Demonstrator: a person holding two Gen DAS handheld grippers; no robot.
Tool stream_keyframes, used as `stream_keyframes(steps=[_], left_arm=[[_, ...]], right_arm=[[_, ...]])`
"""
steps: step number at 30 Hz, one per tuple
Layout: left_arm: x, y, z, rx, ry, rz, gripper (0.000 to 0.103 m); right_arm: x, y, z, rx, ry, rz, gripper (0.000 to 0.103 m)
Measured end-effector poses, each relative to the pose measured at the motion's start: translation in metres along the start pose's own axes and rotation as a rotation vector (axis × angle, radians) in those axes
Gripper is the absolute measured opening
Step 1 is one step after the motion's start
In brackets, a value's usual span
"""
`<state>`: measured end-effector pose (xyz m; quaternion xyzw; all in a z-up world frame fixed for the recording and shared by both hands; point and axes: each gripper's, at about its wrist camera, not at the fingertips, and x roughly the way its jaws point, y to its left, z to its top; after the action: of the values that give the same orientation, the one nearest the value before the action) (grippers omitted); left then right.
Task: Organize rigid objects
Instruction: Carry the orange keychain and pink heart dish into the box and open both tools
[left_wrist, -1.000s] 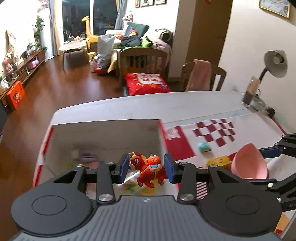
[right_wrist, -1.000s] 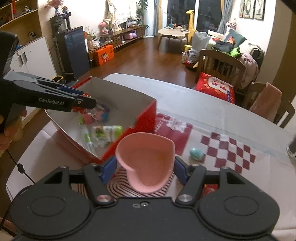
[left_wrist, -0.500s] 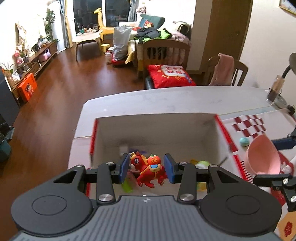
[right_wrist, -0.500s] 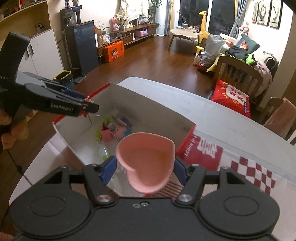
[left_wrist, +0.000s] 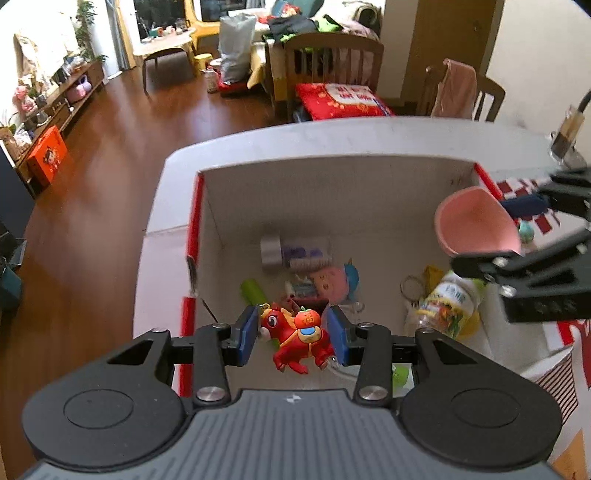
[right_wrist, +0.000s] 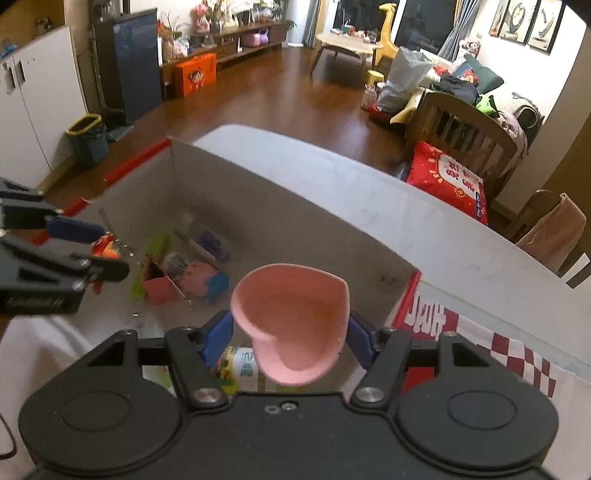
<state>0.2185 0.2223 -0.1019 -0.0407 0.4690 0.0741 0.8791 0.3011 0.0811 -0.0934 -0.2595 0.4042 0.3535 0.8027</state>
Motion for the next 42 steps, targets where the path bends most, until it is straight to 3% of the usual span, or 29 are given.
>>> stream_keyframes(steps=[22, 29, 36, 42], left_arm=[[0.040, -0.013, -0.010, 0.002, 0.118, -0.011, 0.040], [0.044, -0.016, -0.016, -0.004, 0.147, -0.003, 0.041], [0.045, -0.015, -0.018, -0.024, 0.170, -0.010, 0.042], [0.039, -0.012, -0.017, -0.052, 0.156, -0.024, 0.054]], right_arm=[[0.053, 0.017, 0.000, -0.022, 0.162, 0.022, 0.066], [0.051, 0.019, -0.001, -0.023, 0.159, 0.025, 0.071], [0.041, 0.025, -0.003, -0.075, 0.136, -0.012, 0.085], [0.033, 0.021, -0.004, -0.076, 0.125, -0.021, 0.087]])
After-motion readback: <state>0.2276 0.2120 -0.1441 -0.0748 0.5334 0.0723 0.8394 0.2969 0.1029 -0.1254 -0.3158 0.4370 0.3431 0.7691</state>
